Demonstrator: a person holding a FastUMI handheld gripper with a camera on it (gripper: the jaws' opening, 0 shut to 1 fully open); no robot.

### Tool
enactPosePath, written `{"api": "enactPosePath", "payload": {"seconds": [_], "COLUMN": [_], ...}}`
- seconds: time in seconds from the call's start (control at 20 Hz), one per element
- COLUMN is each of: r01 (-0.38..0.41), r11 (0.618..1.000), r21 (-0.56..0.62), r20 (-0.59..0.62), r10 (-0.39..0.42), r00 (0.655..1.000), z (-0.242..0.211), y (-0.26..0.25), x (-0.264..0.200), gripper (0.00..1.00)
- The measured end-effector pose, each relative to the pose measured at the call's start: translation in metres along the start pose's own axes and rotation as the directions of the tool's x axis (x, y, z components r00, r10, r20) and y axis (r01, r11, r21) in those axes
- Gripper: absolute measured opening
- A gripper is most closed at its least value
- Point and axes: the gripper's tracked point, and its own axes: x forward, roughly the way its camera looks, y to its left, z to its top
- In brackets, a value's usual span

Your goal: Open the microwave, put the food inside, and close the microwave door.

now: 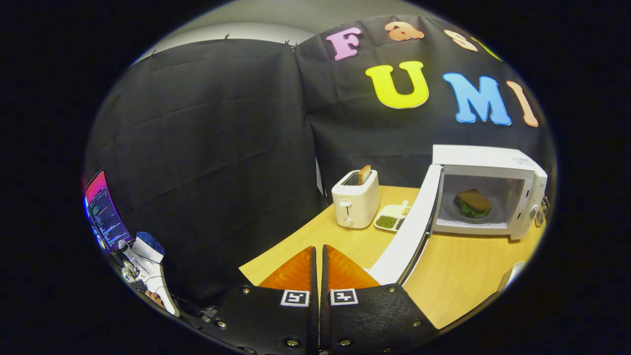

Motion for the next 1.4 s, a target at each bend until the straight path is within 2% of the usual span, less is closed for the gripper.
{"api": "enactPosePath", "payload": {"seconds": [0.1,0.35,0.65,0.8,1.05,1.4], "r01": [0.032,0.048,0.083,0.158,0.308,0.418], "r11": [0.999,0.999,0.994,0.983,0.95,0.908], "r21": [-0.015,-0.02,-0.067,-0.097,-0.046,0.019], "r20": [-0.024,-0.037,-0.022,-0.006,0.027,0.03], "r10": [-0.032,-0.049,-0.084,-0.16,-0.307,-0.419], "r00": [0.999,0.998,0.996,0.987,0.951,0.908], "z": [-0.014,-0.029,-0.028,-0.027,-0.018,-0.012], "y": [-0.008,-0.023,-0.058,-0.096,-0.17,-0.241], "x": [0.005,-0.002,-0.033,-0.052,-0.084,-0.111], "gripper": [0.02,0.01,0.01,0.01,0.01,0.01]}}
